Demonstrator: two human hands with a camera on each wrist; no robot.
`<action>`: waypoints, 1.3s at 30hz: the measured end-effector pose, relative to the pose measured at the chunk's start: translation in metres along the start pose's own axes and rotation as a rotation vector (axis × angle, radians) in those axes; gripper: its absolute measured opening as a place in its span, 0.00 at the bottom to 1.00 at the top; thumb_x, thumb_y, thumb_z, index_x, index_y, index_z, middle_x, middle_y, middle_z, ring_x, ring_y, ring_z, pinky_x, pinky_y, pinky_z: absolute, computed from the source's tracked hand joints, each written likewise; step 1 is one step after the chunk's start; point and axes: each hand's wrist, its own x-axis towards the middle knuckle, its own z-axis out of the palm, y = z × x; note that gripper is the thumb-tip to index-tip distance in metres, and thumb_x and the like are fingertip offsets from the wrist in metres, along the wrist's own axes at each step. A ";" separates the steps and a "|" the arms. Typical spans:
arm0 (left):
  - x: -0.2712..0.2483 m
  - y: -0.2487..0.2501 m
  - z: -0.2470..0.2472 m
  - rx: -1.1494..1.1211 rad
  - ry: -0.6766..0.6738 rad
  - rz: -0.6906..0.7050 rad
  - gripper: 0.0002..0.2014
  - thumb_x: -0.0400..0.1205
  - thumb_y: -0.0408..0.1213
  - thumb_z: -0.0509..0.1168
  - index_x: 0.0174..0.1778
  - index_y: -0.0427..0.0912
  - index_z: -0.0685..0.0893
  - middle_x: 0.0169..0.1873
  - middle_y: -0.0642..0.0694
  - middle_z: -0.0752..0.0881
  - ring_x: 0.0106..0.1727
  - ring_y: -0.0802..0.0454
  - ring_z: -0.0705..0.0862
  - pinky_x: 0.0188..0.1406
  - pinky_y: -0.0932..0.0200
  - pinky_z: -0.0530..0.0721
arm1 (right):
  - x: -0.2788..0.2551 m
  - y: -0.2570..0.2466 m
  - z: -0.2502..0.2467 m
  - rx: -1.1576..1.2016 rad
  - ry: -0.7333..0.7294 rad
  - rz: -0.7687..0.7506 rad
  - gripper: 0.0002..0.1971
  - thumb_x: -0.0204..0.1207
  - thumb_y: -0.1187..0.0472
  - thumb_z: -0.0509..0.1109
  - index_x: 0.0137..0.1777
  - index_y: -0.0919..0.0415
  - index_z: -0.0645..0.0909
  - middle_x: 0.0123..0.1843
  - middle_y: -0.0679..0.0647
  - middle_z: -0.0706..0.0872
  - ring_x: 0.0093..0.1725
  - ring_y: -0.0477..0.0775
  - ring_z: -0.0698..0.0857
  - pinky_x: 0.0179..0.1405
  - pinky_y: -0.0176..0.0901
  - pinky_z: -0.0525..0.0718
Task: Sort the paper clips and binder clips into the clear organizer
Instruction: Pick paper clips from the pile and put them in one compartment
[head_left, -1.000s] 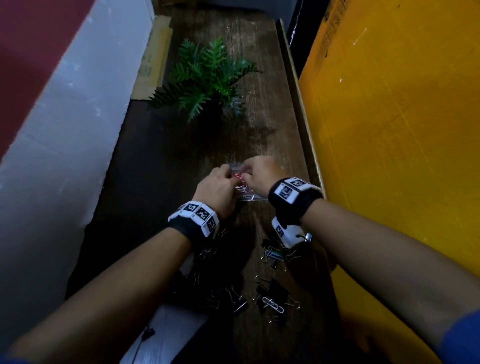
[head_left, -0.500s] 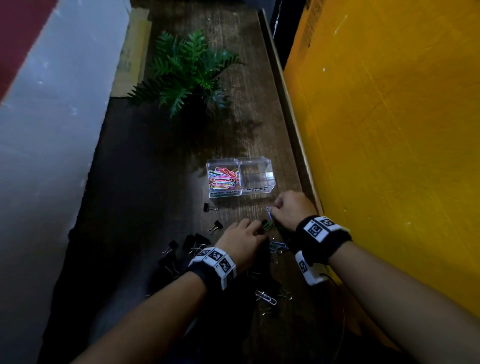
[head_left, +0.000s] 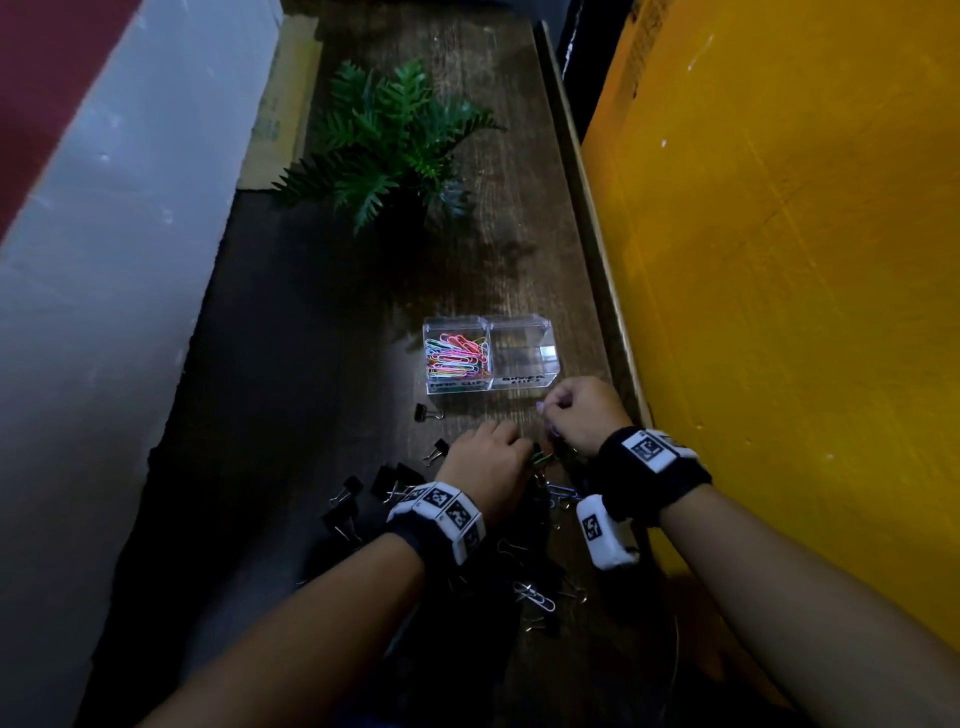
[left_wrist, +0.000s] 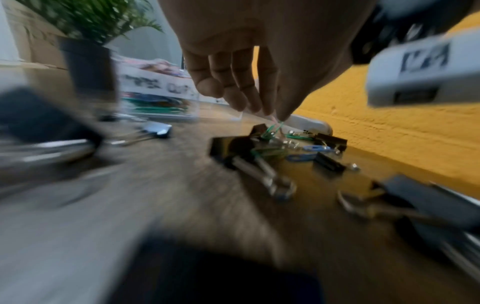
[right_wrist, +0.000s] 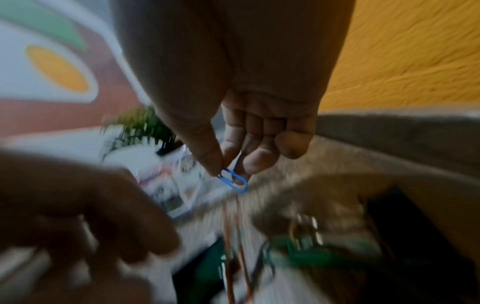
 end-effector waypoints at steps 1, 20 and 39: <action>0.006 0.004 -0.001 -0.016 -0.028 -0.021 0.12 0.79 0.45 0.61 0.52 0.42 0.82 0.49 0.41 0.81 0.52 0.40 0.80 0.44 0.49 0.79 | 0.001 0.002 -0.007 0.048 0.039 0.005 0.11 0.72 0.61 0.75 0.29 0.55 0.81 0.30 0.50 0.87 0.34 0.49 0.85 0.34 0.37 0.80; -0.008 -0.047 -0.043 -0.364 0.223 -0.202 0.01 0.76 0.42 0.66 0.41 0.53 0.81 0.41 0.54 0.80 0.41 0.51 0.81 0.37 0.53 0.82 | -0.017 -0.001 -0.017 0.248 0.076 -0.066 0.10 0.71 0.66 0.75 0.48 0.55 0.79 0.30 0.53 0.88 0.29 0.42 0.82 0.35 0.38 0.80; 0.040 -0.101 -0.067 -0.034 0.086 -0.199 0.12 0.81 0.45 0.63 0.59 0.54 0.85 0.53 0.49 0.82 0.57 0.48 0.78 0.49 0.54 0.79 | 0.023 -0.098 -0.017 -0.157 0.075 -0.437 0.06 0.72 0.66 0.71 0.40 0.53 0.83 0.35 0.45 0.83 0.36 0.44 0.82 0.33 0.35 0.76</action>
